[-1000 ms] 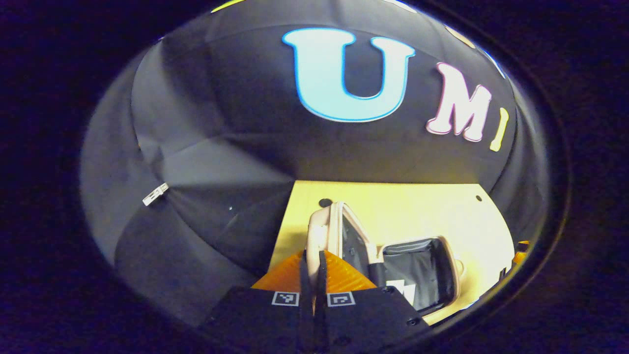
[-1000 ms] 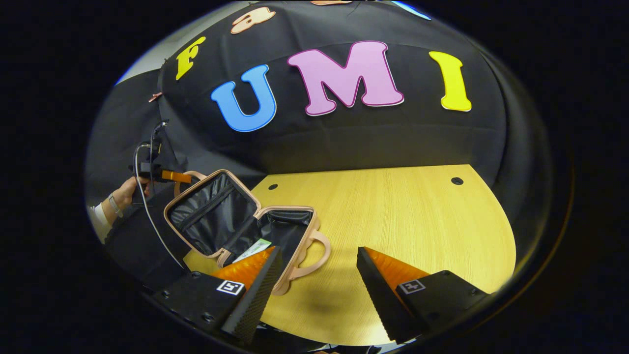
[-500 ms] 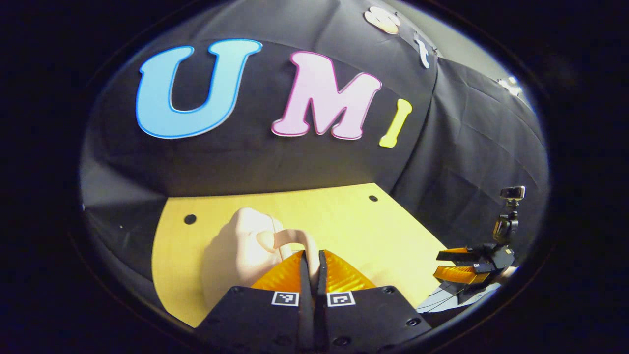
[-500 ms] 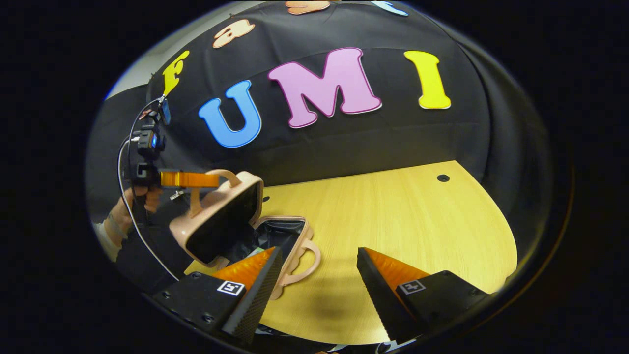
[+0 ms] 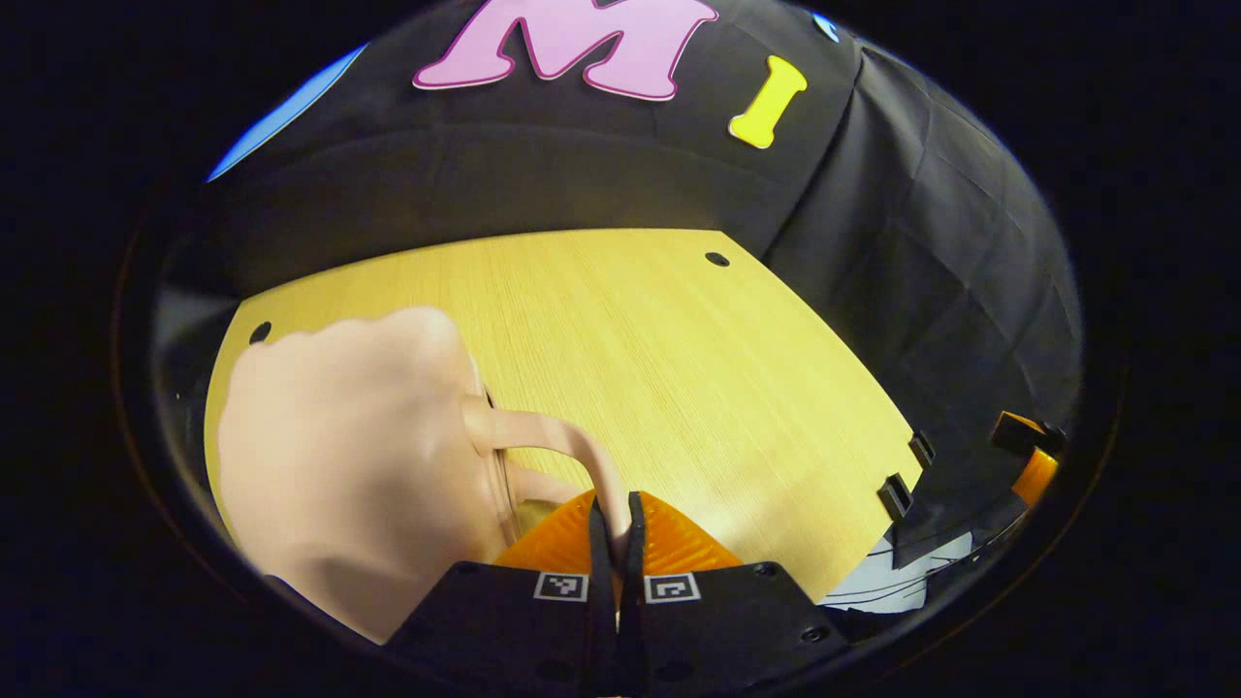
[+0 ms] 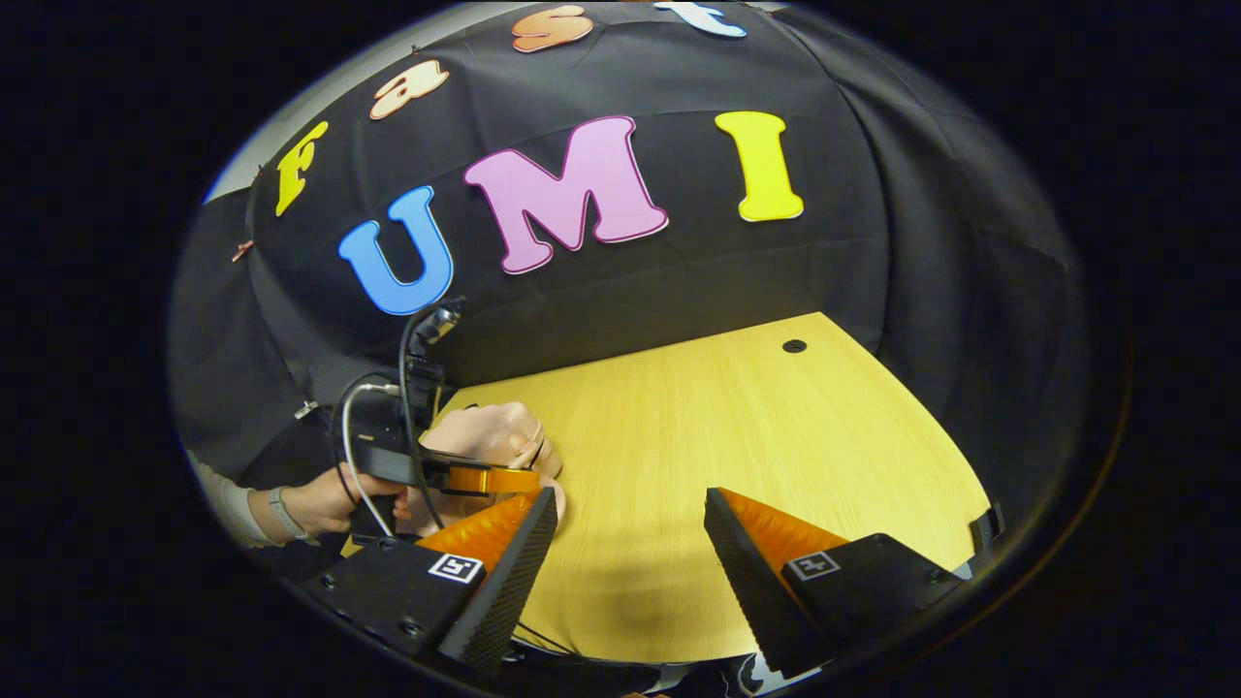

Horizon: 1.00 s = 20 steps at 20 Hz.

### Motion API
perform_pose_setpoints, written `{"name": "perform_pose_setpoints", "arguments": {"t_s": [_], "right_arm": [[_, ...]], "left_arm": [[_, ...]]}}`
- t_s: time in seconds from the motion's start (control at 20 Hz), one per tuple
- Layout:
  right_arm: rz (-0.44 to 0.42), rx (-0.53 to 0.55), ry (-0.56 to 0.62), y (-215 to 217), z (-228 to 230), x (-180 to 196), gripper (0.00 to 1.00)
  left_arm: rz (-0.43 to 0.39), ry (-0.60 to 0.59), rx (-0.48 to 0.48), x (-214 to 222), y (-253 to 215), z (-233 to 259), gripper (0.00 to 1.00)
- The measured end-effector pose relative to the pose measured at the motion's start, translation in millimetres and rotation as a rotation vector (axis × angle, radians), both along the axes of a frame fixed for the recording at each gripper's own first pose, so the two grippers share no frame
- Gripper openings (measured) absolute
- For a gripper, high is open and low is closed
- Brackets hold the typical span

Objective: First open the suitcase, pack the skin care products into it, and then close the suitcase.

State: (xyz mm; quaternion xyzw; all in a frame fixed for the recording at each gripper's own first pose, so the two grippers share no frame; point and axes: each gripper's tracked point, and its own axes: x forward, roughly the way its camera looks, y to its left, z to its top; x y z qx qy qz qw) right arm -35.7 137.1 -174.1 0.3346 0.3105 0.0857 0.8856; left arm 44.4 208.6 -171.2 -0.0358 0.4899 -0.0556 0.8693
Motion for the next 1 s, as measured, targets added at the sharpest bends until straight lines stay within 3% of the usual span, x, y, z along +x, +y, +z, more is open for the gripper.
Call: {"name": "perform_pose_setpoints", "arguments": {"t_s": [0.25,0.35,0.55,0.7,0.85,1.0], "right_arm": [[0.001,-0.028,0.02,-12,-4,-15,0.97],[0.002,-0.04,0.008,-13,-2,-11,0.97],[-0.037,-0.085,-0.045,-22,11,9,0.97],[-0.082,-0.119,-0.108,-34,29,26,0.97],[-0.147,-0.163,-0.165,-55,49,39,0.97],[-0.201,-0.228,-0.234,-73,73,48,0.97]], "left_arm": [[0.047,-0.005,0.025,17,-12,-19,0.12],[0.032,-0.027,0.052,19,-14,-21,0.12],[-0.067,-0.158,0.161,17,-12,-1,0.24],[-0.098,-0.255,0.295,8,-13,31,0.99],[-0.126,-0.402,0.322,8,-43,87,0.98],[-0.066,-0.566,0.289,9,-65,158,0.98]]}}
